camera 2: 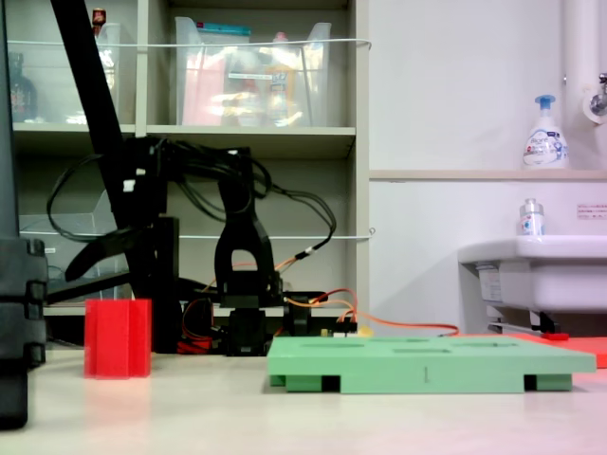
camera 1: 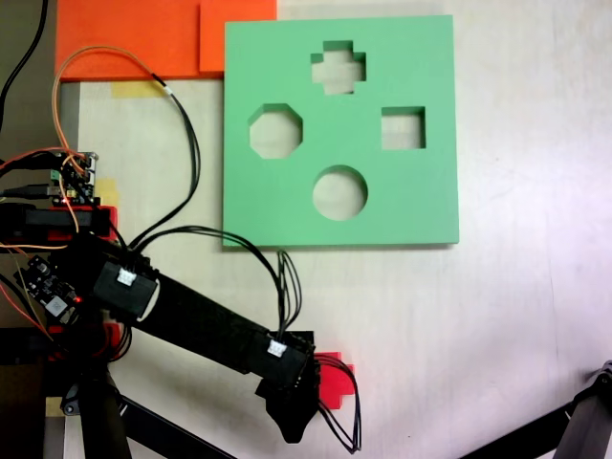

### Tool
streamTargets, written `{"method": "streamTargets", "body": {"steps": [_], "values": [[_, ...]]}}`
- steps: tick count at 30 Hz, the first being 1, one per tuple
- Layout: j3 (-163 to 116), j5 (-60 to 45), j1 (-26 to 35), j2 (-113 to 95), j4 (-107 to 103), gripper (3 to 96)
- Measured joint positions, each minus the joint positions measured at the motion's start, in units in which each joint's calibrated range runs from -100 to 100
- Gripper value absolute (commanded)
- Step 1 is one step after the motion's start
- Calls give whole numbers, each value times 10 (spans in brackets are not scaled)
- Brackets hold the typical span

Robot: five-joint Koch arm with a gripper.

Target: Put the cross columnar block into the corresponding hole

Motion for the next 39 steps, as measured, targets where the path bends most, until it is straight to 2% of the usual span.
{"method": "streamTargets", "body": {"steps": [18,20,24,27,30,39], "values": [[140,0,18,222,0,816],[142,0,18,233,0,758],[152,0,17,241,0,551],[172,0,17,246,-10,461],[172,0,16,246,-16,417],[173,1,20,235,-16,411]]}}
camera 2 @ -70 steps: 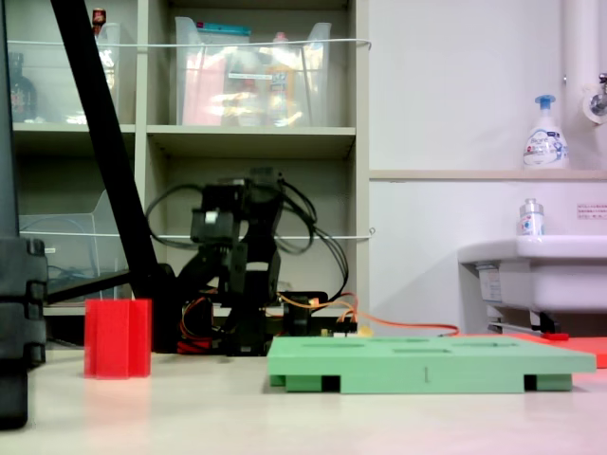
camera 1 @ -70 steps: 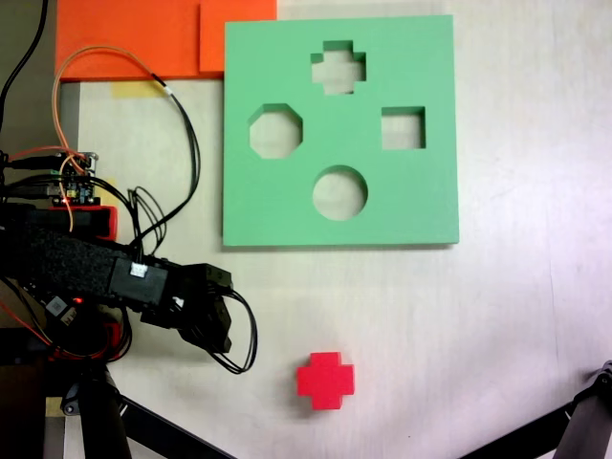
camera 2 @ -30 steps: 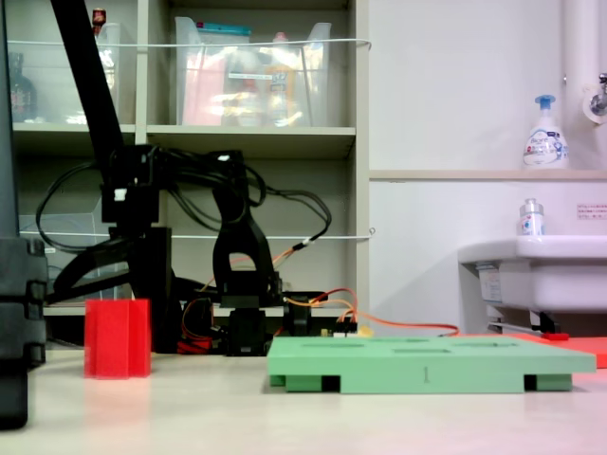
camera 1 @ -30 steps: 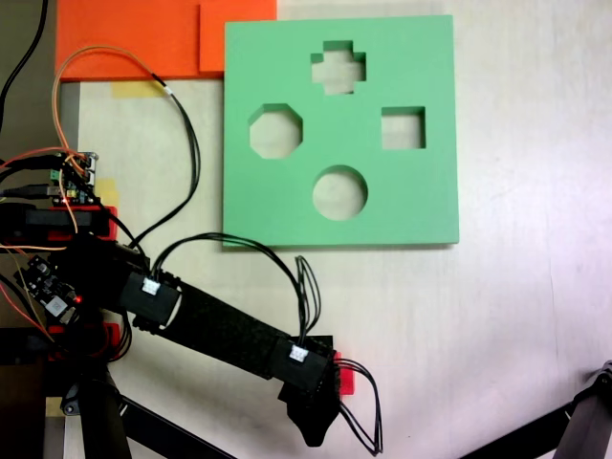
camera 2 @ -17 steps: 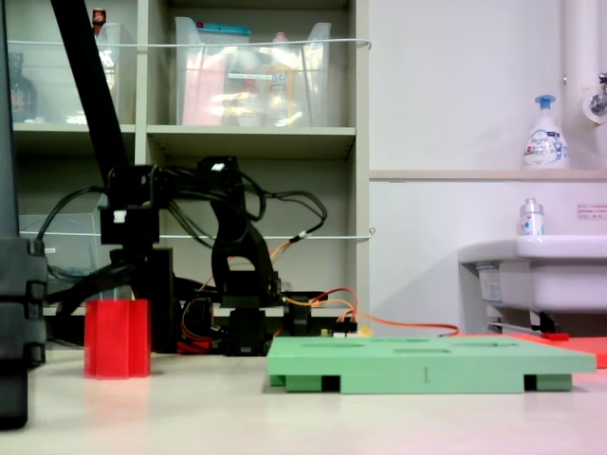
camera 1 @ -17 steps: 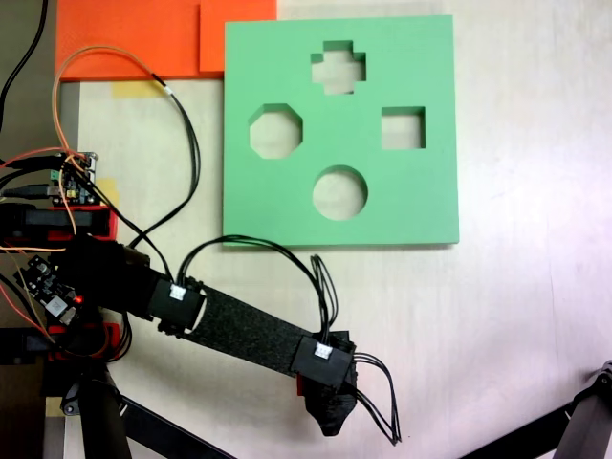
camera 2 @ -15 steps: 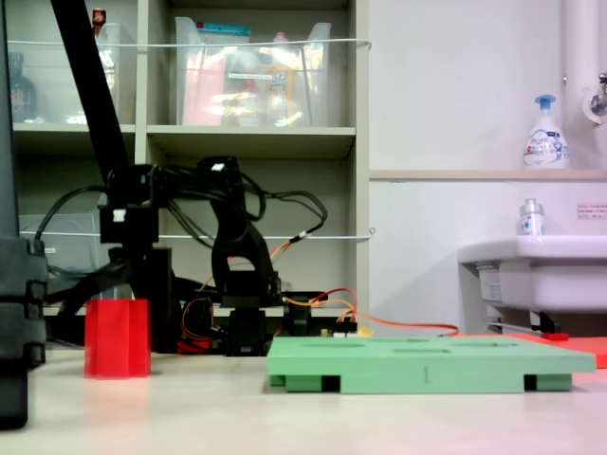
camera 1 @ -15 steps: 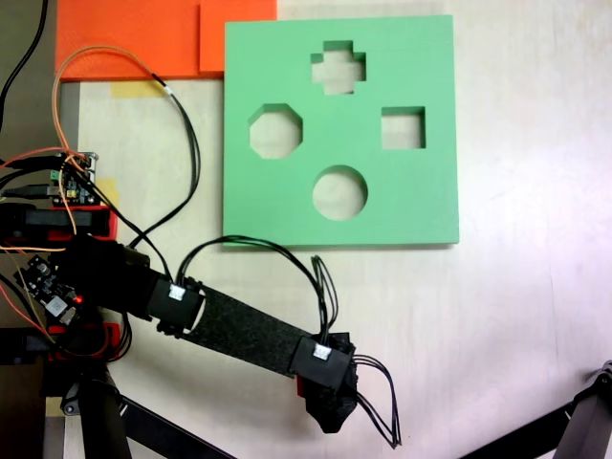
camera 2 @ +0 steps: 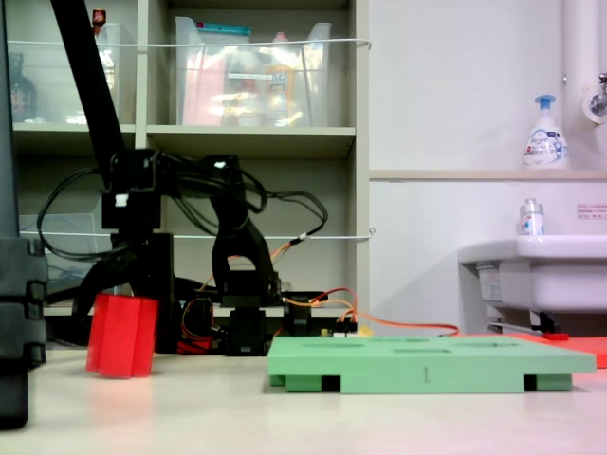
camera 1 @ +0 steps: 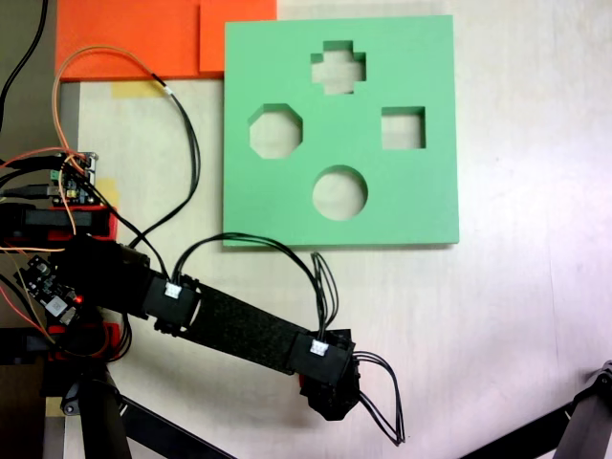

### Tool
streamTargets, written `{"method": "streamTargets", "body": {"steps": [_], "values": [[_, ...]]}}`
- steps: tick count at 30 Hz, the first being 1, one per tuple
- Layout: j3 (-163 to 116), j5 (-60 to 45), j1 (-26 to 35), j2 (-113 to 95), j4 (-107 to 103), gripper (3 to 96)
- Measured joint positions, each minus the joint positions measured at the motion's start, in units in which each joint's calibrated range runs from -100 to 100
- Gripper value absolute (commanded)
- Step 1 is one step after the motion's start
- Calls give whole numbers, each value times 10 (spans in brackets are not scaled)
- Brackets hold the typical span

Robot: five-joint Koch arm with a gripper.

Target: Put the cross columnar block into the corresponding hole

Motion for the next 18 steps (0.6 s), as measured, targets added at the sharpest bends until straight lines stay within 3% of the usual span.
{"method": "streamTargets", "body": {"steps": [9,18], "values": [[-51,57,42,-150,-3,393],[-57,198,161,-306,-2,395]]}}
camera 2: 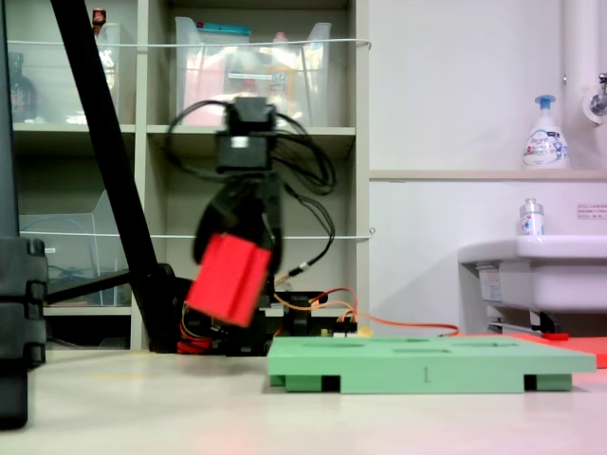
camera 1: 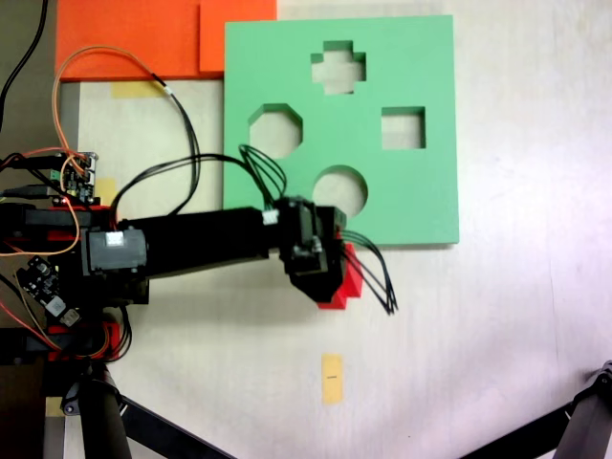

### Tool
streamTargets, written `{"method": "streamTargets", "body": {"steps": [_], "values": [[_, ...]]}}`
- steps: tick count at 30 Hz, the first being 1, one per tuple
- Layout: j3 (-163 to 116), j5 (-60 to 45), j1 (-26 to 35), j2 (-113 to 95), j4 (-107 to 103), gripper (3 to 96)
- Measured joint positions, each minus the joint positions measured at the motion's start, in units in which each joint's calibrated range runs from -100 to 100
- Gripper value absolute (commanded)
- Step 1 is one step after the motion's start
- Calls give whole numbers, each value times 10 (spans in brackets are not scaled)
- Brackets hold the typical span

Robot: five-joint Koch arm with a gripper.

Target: Put the cross columnar block into the corresponding hole

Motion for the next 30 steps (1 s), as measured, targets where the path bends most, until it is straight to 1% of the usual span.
{"method": "streamTargets", "body": {"steps": [3,7,13,20,25,30], "values": [[19,61,51,3,0,395],[131,126,116,49,0,397],[215,168,170,183,-1,397],[220,186,199,261,29,399],[332,189,208,354,58,399],[344,190,214,380,107,399]]}}
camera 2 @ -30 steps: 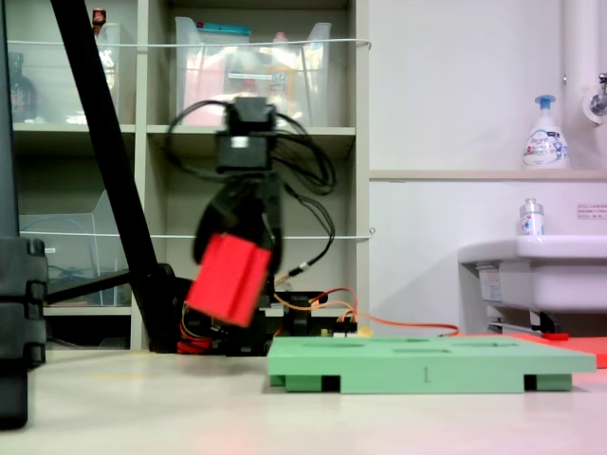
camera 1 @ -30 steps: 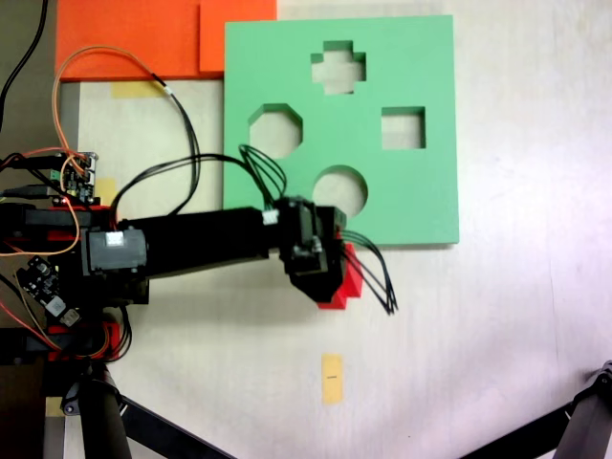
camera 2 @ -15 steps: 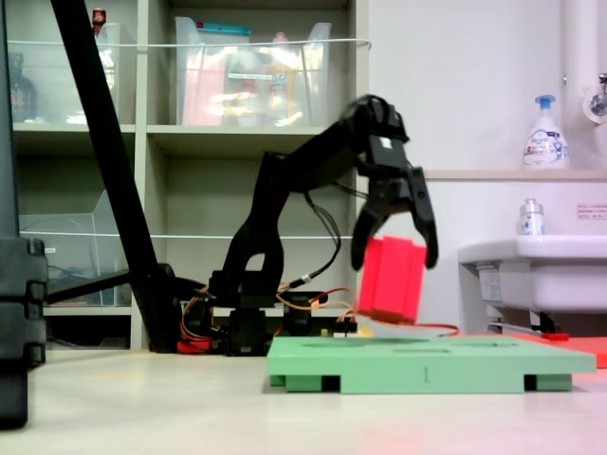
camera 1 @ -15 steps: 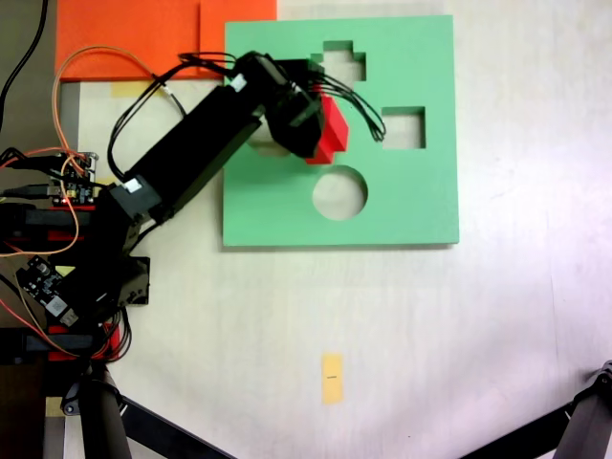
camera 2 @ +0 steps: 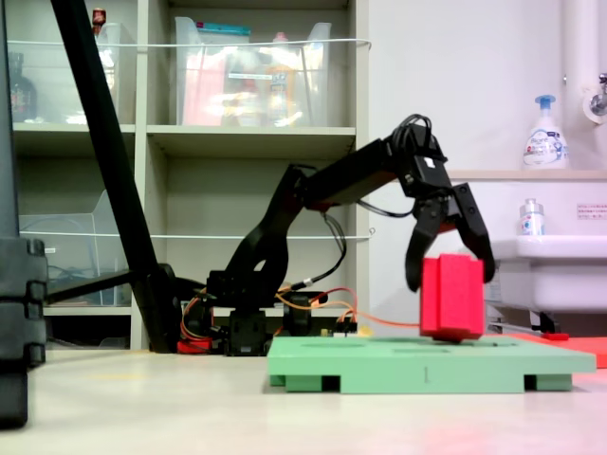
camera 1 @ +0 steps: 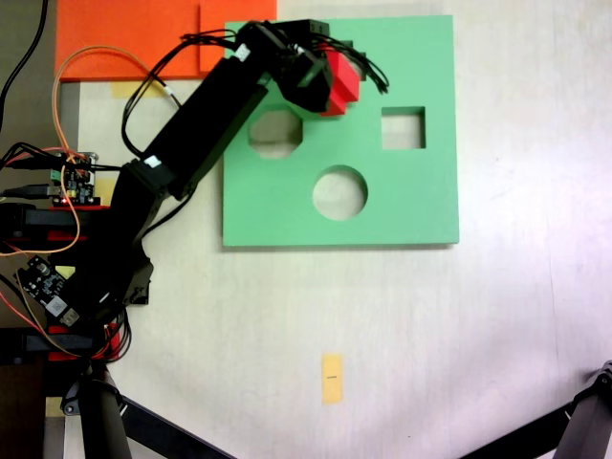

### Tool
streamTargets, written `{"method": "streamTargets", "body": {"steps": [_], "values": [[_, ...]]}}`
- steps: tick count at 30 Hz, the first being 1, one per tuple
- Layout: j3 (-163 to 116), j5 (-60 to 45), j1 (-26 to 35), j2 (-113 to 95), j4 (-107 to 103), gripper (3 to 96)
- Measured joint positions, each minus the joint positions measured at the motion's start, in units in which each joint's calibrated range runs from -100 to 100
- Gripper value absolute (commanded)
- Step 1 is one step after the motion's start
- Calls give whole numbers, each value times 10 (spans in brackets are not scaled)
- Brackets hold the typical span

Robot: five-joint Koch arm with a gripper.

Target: Put the cross columnar block into the corresponding hole

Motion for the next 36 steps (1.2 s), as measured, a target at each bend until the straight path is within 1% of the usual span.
{"method": "streamTargets", "body": {"steps": [12,18,28,30,32,33,36], "values": [[1,12,9,19,62,417],[7,18,11,64,82,426],[10,20,13,100,84,428],[14,20,13,108,84,450],[19,20,13,115,84,530],[19,20,13,118,84,548],[19,21,9,131,108,554]]}}
